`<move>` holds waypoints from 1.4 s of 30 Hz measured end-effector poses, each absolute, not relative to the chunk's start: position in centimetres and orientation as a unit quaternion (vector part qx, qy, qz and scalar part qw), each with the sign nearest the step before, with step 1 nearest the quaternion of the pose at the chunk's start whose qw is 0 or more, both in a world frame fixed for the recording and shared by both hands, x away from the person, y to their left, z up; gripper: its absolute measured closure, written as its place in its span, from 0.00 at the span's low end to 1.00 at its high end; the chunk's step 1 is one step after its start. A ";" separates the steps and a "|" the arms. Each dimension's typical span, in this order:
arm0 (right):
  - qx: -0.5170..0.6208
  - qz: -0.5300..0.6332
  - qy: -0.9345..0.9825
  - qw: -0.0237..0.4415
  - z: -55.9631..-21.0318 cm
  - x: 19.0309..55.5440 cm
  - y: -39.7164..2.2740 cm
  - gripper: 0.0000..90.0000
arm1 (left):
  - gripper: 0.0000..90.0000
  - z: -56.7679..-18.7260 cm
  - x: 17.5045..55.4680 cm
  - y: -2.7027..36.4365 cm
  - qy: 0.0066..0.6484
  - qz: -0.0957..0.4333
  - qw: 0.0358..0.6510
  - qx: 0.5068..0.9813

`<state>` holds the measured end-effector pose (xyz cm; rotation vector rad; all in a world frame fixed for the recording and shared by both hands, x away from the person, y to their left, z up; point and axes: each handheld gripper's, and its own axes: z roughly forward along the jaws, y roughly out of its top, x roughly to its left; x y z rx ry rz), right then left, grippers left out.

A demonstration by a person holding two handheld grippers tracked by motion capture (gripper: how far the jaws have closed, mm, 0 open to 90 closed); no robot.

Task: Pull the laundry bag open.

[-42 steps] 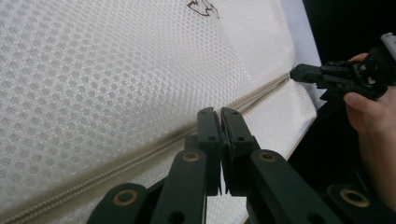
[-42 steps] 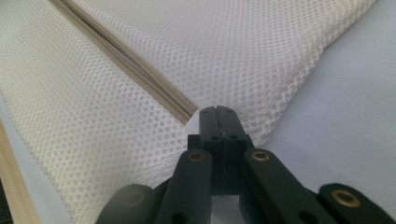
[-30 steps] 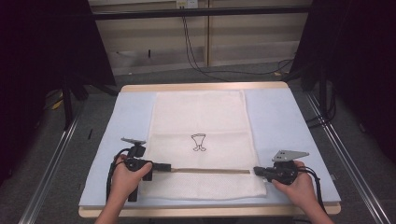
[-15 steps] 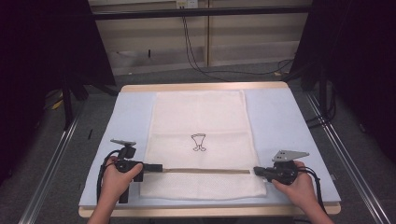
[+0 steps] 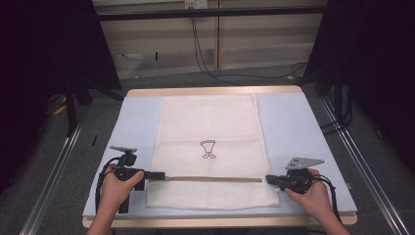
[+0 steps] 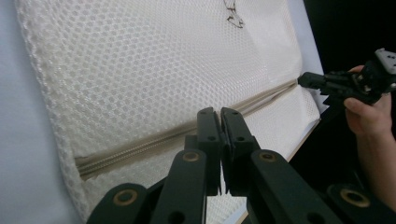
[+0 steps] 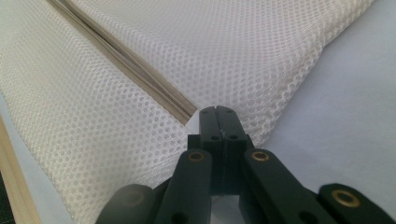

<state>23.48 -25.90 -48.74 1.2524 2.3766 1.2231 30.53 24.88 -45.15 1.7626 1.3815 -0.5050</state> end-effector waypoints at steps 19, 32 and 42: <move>0.420 0.413 0.802 0.095 -48.7 23.5 -25.9 1.00 | 0.97 -45.4 30.4 27.9 0.580 -0.192 0.402 0.682; 0.419 0.412 0.803 0.094 -48.7 23.6 -25.9 1.00 | 0.97 -45.8 30.4 29.8 0.601 -0.186 0.401 0.666; 0.419 0.412 0.804 0.093 -48.7 23.6 -25.9 1.00 | 0.97 -46.1 30.3 30.8 0.615 -0.180 0.398 0.657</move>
